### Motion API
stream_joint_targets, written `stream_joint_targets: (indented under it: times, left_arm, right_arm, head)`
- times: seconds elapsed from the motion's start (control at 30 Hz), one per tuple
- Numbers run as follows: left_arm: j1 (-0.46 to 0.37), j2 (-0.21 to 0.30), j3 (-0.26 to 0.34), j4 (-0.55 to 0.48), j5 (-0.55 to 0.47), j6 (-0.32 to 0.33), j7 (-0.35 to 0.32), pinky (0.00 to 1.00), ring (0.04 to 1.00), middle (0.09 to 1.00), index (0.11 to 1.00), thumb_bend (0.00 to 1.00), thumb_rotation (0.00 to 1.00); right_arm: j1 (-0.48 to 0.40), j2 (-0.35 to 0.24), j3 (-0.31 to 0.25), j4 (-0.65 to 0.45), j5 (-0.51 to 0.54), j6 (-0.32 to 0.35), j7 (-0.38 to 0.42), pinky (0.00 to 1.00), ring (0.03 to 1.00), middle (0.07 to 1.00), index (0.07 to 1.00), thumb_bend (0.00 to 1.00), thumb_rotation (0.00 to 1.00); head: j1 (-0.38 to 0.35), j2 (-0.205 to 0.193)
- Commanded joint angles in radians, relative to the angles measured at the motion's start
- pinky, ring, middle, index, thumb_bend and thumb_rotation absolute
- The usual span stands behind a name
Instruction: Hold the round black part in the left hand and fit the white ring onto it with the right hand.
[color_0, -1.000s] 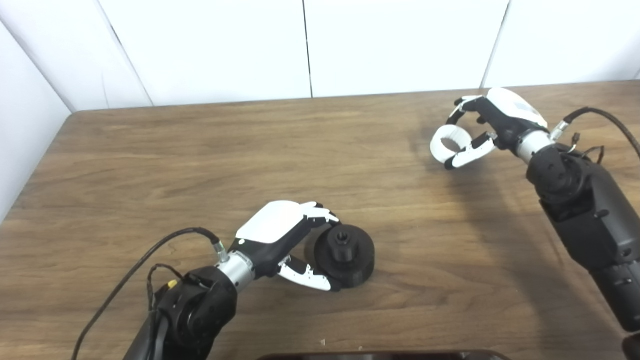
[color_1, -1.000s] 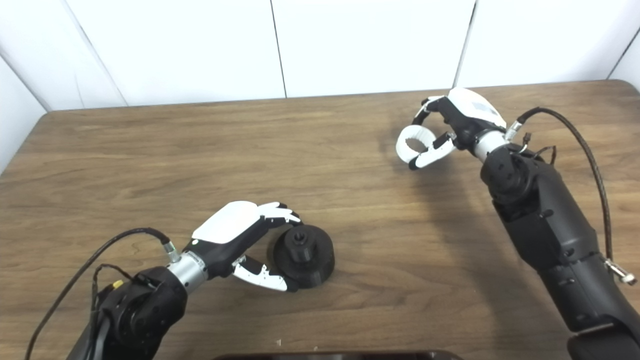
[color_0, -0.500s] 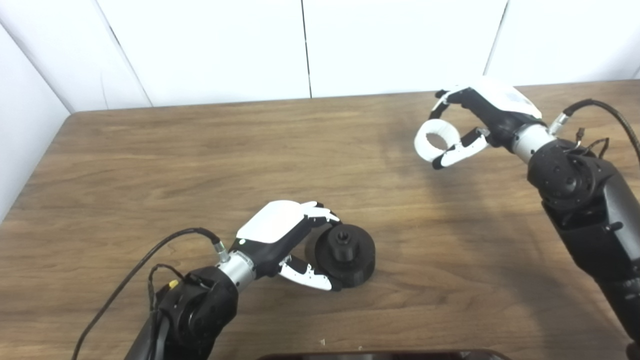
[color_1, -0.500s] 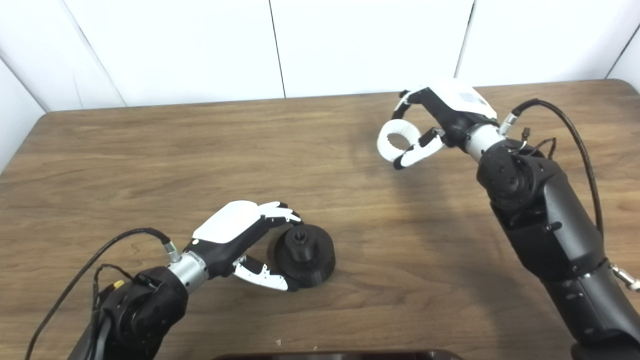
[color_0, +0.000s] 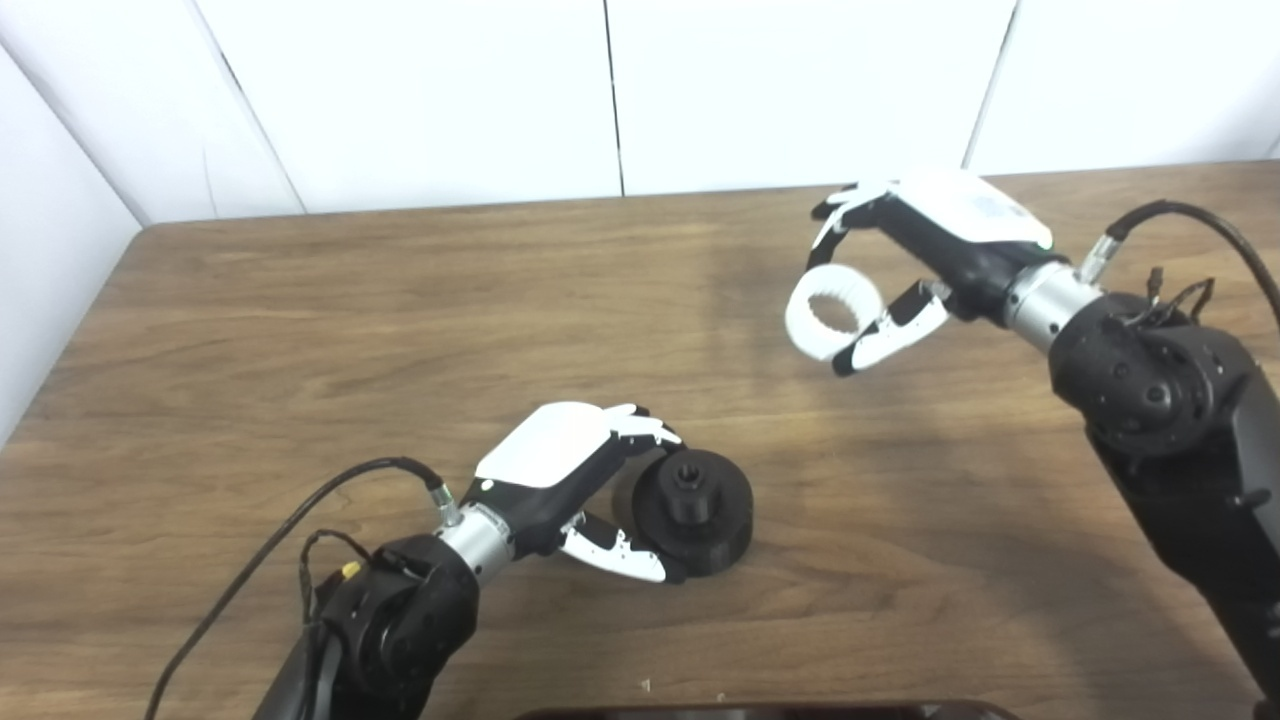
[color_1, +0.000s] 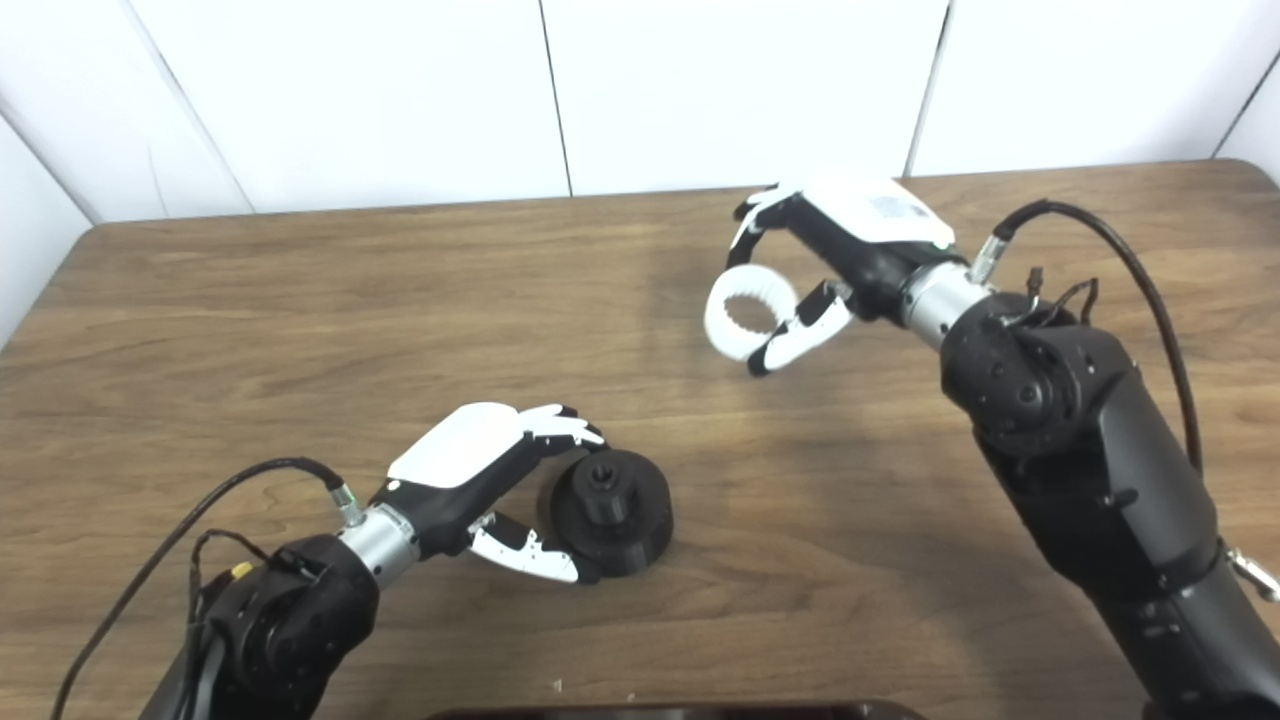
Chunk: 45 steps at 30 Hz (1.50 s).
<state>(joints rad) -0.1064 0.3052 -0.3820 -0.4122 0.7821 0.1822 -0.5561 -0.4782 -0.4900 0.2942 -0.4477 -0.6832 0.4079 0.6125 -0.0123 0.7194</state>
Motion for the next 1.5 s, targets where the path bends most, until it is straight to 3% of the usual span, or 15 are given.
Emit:
stream_joint_targets:
  times: [0.0,0.6,1.03,1.47]
  left_arm:
    - [-0.02,-0.004,-0.002,-0.008,-0.003,-0.007,0.004,0.8,0.937,0.871,0.732,0.64,0.44]
    - [-0.025,0.003,-0.001,-0.005,-0.009,-0.015,0.001,0.8,0.937,0.872,0.736,0.64,0.44]
    - [-0.027,-0.001,-0.004,-0.012,-0.004,-0.014,-0.002,0.8,0.935,0.87,0.739,0.64,0.44]
    - [-0.031,0.0,-0.002,-0.01,-0.006,-0.013,-0.005,0.8,0.934,0.868,0.739,0.64,0.45]
  right_arm:
    - [-0.03,0.009,-0.007,-0.063,-0.011,0.01,0.01,0.82,0.93,0.857,0.493,0.52,0.16]
    - [-0.011,0.122,0.042,-0.201,-0.064,0.054,0.121,0.87,0.94,0.866,0.493,0.52,0.16]
    - [0.014,0.181,0.075,-0.182,-0.078,0.031,0.122,0.83,0.933,0.867,0.493,0.52,0.16]
    - [0.026,0.191,0.081,-0.161,-0.076,0.032,0.126,0.85,0.944,0.869,0.493,0.52,0.16]
  head:
    - [-0.001,0.001]
    - [-0.003,0.003]
    - [0.0,0.008]
    - [-0.001,0.008]
